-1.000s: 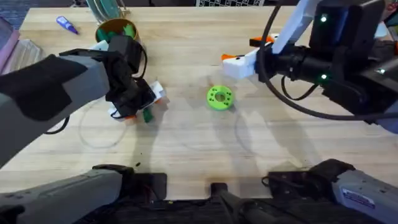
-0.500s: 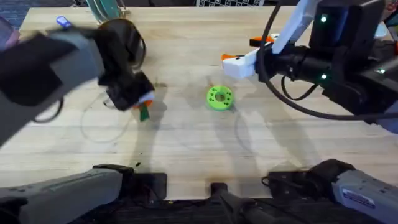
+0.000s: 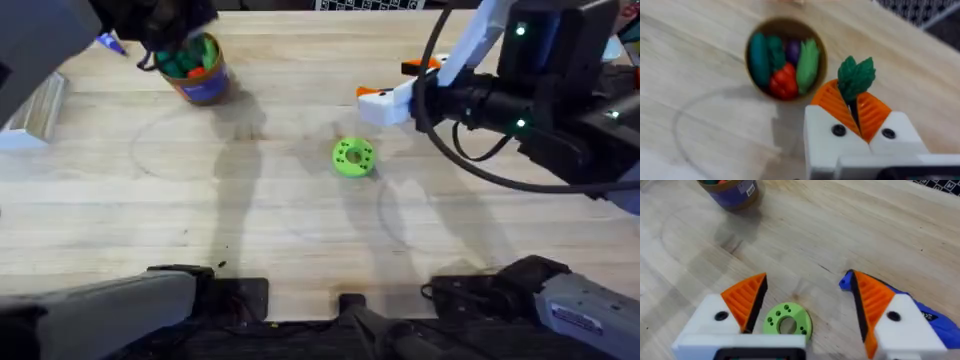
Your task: Pick up the gripper from the table and insert it into the empty holder that is missing its gripper. Then pick up a screw, insert it into the mounting hole, and use the screwdriver to tighten it. Finally, clean up the table by picking up the vegetable and placing it into the bucket.
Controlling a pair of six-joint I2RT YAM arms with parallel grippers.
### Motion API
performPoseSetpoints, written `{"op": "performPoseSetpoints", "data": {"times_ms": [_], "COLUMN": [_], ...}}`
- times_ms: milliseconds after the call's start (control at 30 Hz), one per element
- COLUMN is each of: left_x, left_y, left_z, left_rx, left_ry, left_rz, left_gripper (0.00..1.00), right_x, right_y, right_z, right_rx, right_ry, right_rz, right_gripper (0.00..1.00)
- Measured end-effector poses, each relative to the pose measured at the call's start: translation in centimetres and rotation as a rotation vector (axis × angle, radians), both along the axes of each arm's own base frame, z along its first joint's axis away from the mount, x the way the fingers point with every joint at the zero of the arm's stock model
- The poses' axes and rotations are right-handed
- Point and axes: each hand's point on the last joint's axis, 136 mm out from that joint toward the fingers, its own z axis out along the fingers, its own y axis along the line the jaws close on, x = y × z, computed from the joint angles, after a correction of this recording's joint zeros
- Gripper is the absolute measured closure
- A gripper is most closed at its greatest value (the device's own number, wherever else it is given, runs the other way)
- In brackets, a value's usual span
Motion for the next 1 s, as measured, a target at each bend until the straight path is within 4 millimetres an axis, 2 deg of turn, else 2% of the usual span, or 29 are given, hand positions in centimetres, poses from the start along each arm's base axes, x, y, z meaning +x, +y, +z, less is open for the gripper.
{"op": "performPoseSetpoints", "data": {"times_ms": [100, 233, 333, 533, 567, 733, 767, 900, 1000], "left_x": [1.9, 4.0, 5.0, 5.5, 5.5, 5.5, 5.5, 4.9, 3.5], "left_y": [2.3, 4.6, 5.2, 5.1, 5.1, 5.2, 5.3, 5.3, 4.8], "left_z": [0.0, -1.7, -3.8, -7.3, -7.6, -7.6, -7.5, -6.9, -4.8], "left_rx": [0.016, 0.027, 0.027, 0.024, 0.025, 0.023, 0.02, 0.028, 0.052], "left_ry": [-0.05, -0.062, -0.034, 0.042, 0.051, 0.048, 0.046, 0.051, 0.05], "left_rz": [0.062, 0.124, 0.136, 0.129, 0.128, 0.132, 0.135, 0.13, 0.095], "left_gripper": [0.987, 0.988, 0.988, 0.979, 0.889, 0.114, 0.043, 0.014, 0.014], "right_x": [0.0, 0.0, 0.0, 0.0, 0.0, 0.0, 0.0, 0.0, -0.5], "right_y": [0.0, 0.0, 0.0, 0.0, 0.0, 0.0, 0.0, 0.0, -0.2], "right_z": [0.0, 0.0, 0.0, 0.0, 0.0, 0.0, 0.0, 0.1, 1.1], "right_rx": [0.0, 0.0, 0.0, 0.0, 0.0, 0.0, 0.0, 0.001, 0.002], "right_ry": [0.0, 0.0, 0.0, 0.0, 0.0, 0.0, 0.0, 0.005, 0.019], "right_rz": [0.0, 0.0, 0.0, 0.0, 0.0, 0.0, 0.0, -0.002, -0.005], "right_gripper": [0.01, 0.01, 0.01, 0.01, 0.01, 0.01, 0.01, 0.01, 0.01]}}
